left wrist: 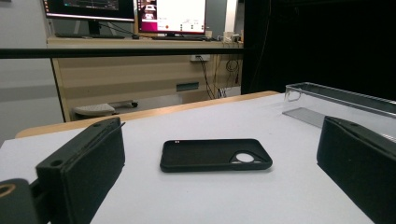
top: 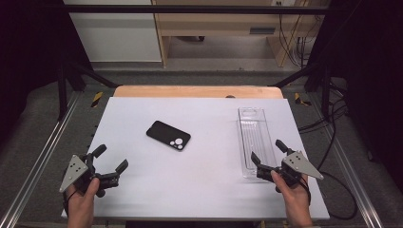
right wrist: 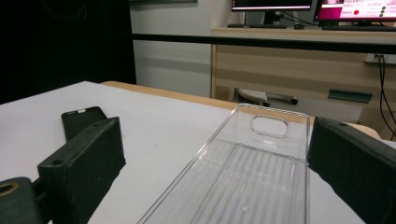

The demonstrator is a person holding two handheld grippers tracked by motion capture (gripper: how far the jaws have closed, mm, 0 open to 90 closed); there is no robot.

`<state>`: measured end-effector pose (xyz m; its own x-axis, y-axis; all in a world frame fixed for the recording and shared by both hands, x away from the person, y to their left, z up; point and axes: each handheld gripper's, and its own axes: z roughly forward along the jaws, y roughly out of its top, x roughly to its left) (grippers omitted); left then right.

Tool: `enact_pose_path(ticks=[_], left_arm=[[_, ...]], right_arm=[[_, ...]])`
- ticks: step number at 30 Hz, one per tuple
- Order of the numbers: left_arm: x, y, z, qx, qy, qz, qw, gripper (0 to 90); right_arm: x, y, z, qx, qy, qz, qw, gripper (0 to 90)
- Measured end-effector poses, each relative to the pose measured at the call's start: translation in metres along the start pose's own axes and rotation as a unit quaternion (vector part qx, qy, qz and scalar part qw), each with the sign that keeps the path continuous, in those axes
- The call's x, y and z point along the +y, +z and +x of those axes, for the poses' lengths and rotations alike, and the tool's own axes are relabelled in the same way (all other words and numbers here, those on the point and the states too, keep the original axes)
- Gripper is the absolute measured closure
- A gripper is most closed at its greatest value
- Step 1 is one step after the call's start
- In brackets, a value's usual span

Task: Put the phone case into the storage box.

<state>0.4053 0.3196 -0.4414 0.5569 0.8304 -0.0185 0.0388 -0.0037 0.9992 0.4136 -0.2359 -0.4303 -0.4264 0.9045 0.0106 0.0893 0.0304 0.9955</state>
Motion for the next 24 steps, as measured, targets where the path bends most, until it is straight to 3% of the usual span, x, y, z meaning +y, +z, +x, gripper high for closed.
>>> enact_pose_path(ticks=[6, 11, 20, 24], left_arm=[[-0.003, 0.003, 0.001, -0.001, -0.001, 0.008, 1.0, 1.1], [-0.001, 0.003, -0.002, -0.004, 0.003, 0.008, 1.0, 1.1], [-0.002, 0.001, 0.002, 0.002, -0.001, 0.005, 1.0, 1.1], [-0.002, 0.001, 0.001, 0.001, 0.0, 0.007, 1.0, 1.0]], right_arm=[[0.003, -0.001, 0.002, 0.001, 0.011, 0.002, 0.9999, 4.1], [0.004, -0.002, 0.009, 0.012, 0.003, 0.023, 0.9997, 3.5], [0.007, 0.0, 0.015, 0.002, -0.007, 0.029, 0.9996, 2.9], [0.007, 0.001, 0.018, 0.01, -0.001, 0.03, 0.9995, 2.9]])
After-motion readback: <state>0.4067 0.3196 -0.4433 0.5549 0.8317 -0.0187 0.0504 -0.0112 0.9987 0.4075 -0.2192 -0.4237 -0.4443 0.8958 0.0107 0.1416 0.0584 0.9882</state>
